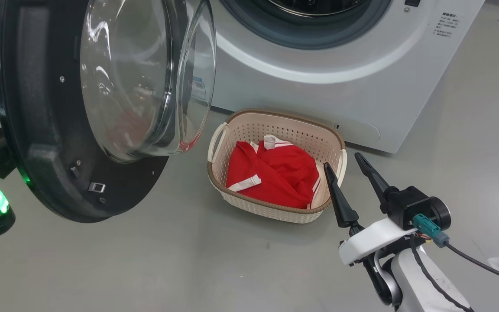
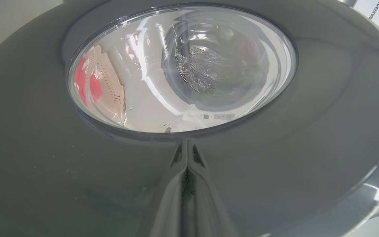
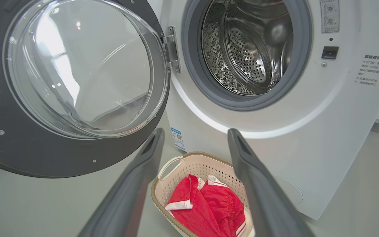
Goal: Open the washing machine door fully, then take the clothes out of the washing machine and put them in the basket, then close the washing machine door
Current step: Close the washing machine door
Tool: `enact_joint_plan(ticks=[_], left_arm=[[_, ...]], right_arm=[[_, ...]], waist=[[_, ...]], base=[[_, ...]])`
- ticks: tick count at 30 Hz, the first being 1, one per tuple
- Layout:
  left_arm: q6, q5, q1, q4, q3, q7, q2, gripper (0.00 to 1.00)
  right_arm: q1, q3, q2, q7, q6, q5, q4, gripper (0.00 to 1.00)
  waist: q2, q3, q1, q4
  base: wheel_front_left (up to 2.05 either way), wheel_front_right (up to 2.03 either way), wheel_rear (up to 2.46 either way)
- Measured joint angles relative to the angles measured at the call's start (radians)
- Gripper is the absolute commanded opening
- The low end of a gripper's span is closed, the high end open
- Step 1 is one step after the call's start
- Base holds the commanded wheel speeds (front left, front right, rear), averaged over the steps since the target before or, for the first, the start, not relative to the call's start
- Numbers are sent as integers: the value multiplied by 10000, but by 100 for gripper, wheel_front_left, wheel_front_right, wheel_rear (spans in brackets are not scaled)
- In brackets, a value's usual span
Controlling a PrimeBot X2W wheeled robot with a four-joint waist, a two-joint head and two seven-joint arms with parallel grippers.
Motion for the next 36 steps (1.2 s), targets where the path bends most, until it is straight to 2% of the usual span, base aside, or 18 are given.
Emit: enact_joint_plan(ticks=[9,17,27,32,36], left_arm=[[-58,-399,390,-395,84,351,-397,0],[-128,-719,824,-949,228,566,-1287,0],[-132,-769,1410,-1701,272,441,-1513,0],[-140,-236,1923,-2566,-132,-201,-1498,0],[-140,-121,2298,-3432,2,-853,-1419,0]], right_arm=[[201,-27,36,0,0,23,-8,100],[206,-6,56,0,0,25,-13,100],[294,-6,65,0,0,23,-12,100],[416,-35,75,0,0,29,4,100],[418,-27,81,0,0,73,6,100]], waist=[[0,-127,0,-20],[0,-167,0,12],[0,-262,0,21],[0,-375,0,53],[0,-477,0,84]], base=[[0,0,0],[0,0,0],[0,0,0],[0,0,0],[0,0,0]])
